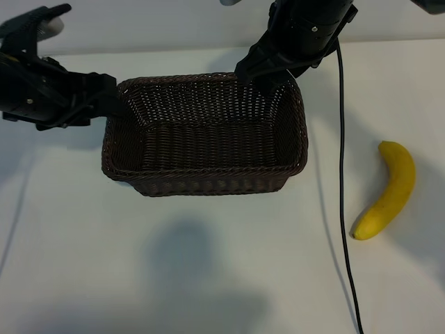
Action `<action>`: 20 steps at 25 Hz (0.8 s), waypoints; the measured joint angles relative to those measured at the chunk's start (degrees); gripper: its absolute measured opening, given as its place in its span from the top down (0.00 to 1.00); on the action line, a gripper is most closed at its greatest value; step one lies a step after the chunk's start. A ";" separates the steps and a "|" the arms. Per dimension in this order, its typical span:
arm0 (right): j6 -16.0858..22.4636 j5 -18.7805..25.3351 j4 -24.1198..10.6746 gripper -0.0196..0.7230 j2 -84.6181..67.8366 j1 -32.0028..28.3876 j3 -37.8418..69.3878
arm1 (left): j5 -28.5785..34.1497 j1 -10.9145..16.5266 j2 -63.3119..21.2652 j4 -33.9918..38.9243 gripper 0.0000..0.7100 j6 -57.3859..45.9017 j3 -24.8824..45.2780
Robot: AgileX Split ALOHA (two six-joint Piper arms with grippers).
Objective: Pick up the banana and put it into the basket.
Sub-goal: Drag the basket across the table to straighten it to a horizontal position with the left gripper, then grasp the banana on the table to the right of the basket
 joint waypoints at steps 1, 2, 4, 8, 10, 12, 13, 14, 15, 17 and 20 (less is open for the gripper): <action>0.00 0.00 0.00 0.28 0.00 0.00 0.00 | 0.31 0.00 -0.81 1.25 0.17 -0.88 0.00; 0.00 0.00 0.00 0.28 0.00 0.00 0.00 | 0.65 0.00 -1.43 2.79 0.17 -1.79 0.00; 0.11 0.00 0.00 0.28 0.00 0.00 0.00 | 1.30 0.00 -2.62 6.08 0.17 -4.23 0.00; 0.20 0.00 0.00 0.28 0.00 0.00 0.00 | 2.48 0.00 -4.33 12.52 0.17 -9.29 0.00; 0.20 0.00 0.00 0.28 0.00 0.00 0.00 | 2.68 0.00 -5.27 14.61 0.17 -11.33 0.00; 0.20 0.00 0.07 0.28 0.00 0.00 0.00 | 2.86 0.00 -6.45 15.40 0.17 -12.44 0.00; 0.20 0.00 0.07 0.28 0.00 0.00 0.00 | 2.86 0.00 -6.85 15.57 0.17 -12.62 0.00; 0.20 0.00 0.07 0.28 0.00 0.00 0.00 | 2.90 0.00 -7.36 15.62 0.17 -12.73 0.00; 0.20 0.00 0.07 0.28 0.00 0.00 0.00 | 2.97 0.00 -7.72 15.76 0.17 -12.75 0.00; 0.20 0.00 0.14 0.28 0.00 0.00 0.00 | 3.92 0.00 -7.94 15.81 0.17 -12.80 0.00; 0.20 0.00 0.26 0.28 0.00 0.00 0.00 | 4.96 0.00 -8.36 16.39 0.17 -12.86 0.00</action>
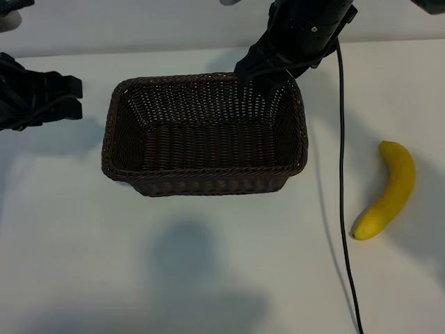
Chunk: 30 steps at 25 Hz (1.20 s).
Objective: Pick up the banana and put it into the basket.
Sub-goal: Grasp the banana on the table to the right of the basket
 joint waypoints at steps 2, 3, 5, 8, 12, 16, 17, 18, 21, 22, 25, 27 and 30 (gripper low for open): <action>0.06 0.00 0.06 0.28 0.00 0.00 0.00 | 0.29 0.00 -0.67 0.22 0.17 -0.06 0.00; 0.06 0.00 0.07 0.28 0.00 0.00 0.00 | 0.43 0.00 -1.06 0.39 0.17 -0.26 0.00; 0.06 0.00 0.19 0.28 0.00 0.00 0.00 | 0.50 0.00 -1.71 0.53 0.17 -0.32 0.00; 0.06 0.00 0.26 0.28 0.00 0.00 0.00 | 0.54 0.00 -2.25 0.67 0.17 -0.27 0.00; 0.06 0.00 0.72 0.28 0.00 0.00 0.00 | 0.54 0.00 -2.31 0.67 0.17 0.42 0.00; 0.06 0.00 1.06 0.28 0.00 0.00 0.00 | 0.54 0.00 -2.31 0.67 0.17 0.98 0.00; 0.06 0.00 1.06 0.28 0.00 0.00 0.00 | 0.54 0.00 -2.31 0.67 0.17 0.98 0.00; 0.06 0.00 1.06 0.28 0.00 0.00 0.00 | 0.54 0.00 -2.31 0.67 0.17 0.98 0.00; 0.14 0.00 0.30 0.28 0.00 0.00 0.00 | 0.54 0.00 -2.31 0.67 0.17 0.98 0.00; 0.37 0.00 -0.69 0.28 0.00 0.00 0.00 | 0.54 0.00 -2.31 0.67 0.17 0.98 0.00; 2.08 0.00 -4.67 0.28 0.00 0.00 0.00 | 0.56 0.00 -2.31 0.67 0.17 0.98 0.00; 4.03 0.00 -7.32 0.28 -0.06 0.00 0.00 | 0.56 0.00 -2.31 0.67 0.17 0.98 0.00; 6.99 0.17 -12.59 0.28 -0.64 0.00 0.00 | 0.56 0.00 -2.31 0.67 0.17 0.98 0.00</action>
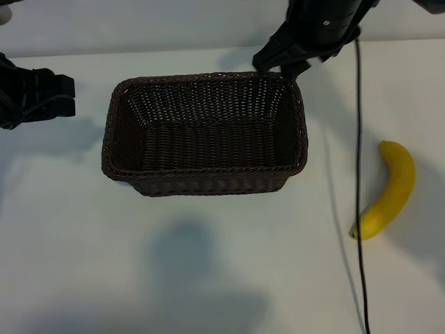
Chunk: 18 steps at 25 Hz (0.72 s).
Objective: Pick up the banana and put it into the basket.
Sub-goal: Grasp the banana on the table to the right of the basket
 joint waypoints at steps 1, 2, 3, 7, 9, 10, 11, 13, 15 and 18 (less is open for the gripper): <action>0.85 0.00 -1.26 0.28 -0.47 0.00 0.00 | 0.00 0.00 0.00 0.00 0.17 0.00 0.00; 1.59 0.00 -2.58 0.28 -1.10 0.00 0.00 | 0.00 0.00 0.00 0.00 0.17 0.40 0.00; 2.03 0.00 -3.59 0.28 -1.85 0.00 0.00 | 0.00 0.00 0.00 0.00 0.17 0.67 0.00; 3.63 0.00 -5.93 0.28 -5.06 0.00 0.00 | 0.00 0.00 0.00 0.00 0.17 1.17 0.00; 4.18 0.00 -6.12 0.28 -6.41 -0.09 0.00 | 0.00 0.00 0.00 -0.24 0.17 1.23 0.00; 4.28 0.00 -6.17 0.28 -7.03 -0.21 0.00 | 0.00 0.00 0.00 -0.30 0.17 1.23 0.00; 4.42 0.00 -6.17 0.28 -7.56 -0.41 0.00 | 0.00 0.00 0.00 -0.37 0.17 1.34 0.00; 4.81 0.00 -6.01 0.28 -8.29 -1.31 0.00 | 0.00 0.00 0.00 -0.61 0.17 1.40 0.00; 4.83 0.00 -5.42 0.28 -8.71 -2.42 0.38 | -0.18 0.00 0.00 -1.63 0.17 2.41 0.00; 4.83 -0.14 -3.60 0.28 -8.82 -4.45 2.14 | -1.02 0.00 0.00 -4.57 0.17 5.19 0.00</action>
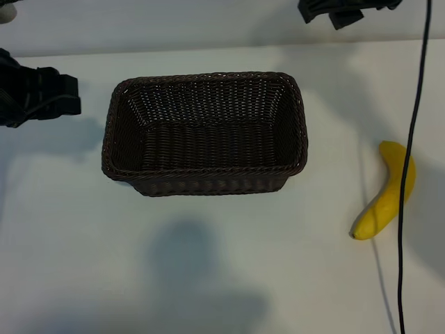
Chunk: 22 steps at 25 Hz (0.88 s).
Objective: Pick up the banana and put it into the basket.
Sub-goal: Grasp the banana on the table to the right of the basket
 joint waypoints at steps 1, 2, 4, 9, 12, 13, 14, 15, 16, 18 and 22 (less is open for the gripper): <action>0.04 -0.05 0.38 0.28 -0.06 -0.54 1.24 | -0.38 0.00 0.06 -1.12 0.17 0.94 0.00; 0.04 -0.05 0.82 0.28 -0.06 -1.20 2.52 | -0.65 0.00 0.30 -2.20 0.17 1.64 0.00; 0.04 -0.05 1.05 0.28 -0.17 -2.18 6.28 | -1.01 0.00 1.18 -4.25 0.17 3.18 0.00; 0.04 -2.78 2.50 0.28 -0.19 -3.24 13.89 | -1.27 0.00 3.36 -6.54 0.17 4.93 0.00; 0.04 -5.50 4.04 0.28 -0.19 -3.24 15.67 | -1.61 0.00 3.75 -7.06 0.17 4.99 0.00; 0.04 -5.99 4.36 0.28 -0.19 -3.24 15.76 | -1.61 0.00 3.75 -7.06 0.17 5.05 0.00; 0.04 -6.32 4.62 0.28 -0.19 -3.24 15.80 | -1.61 0.00 3.75 -7.06 0.17 5.05 0.00; 0.04 -6.62 4.66 0.28 -0.24 -3.24 15.82 | -1.61 0.00 3.75 -7.13 0.17 5.05 0.00; 0.04 -6.90 4.71 0.28 -0.24 -3.24 15.82 | -1.61 0.00 3.75 -7.27 0.17 5.05 0.00; 0.37 -7.44 4.73 0.28 -0.24 -3.24 15.82 | -1.61 0.00 3.75 -8.14 0.17 5.52 0.00; 2.60 -9.23 4.18 0.28 -0.24 -3.24 15.82 | -1.56 0.00 3.85 -12.05 0.17 8.80 0.00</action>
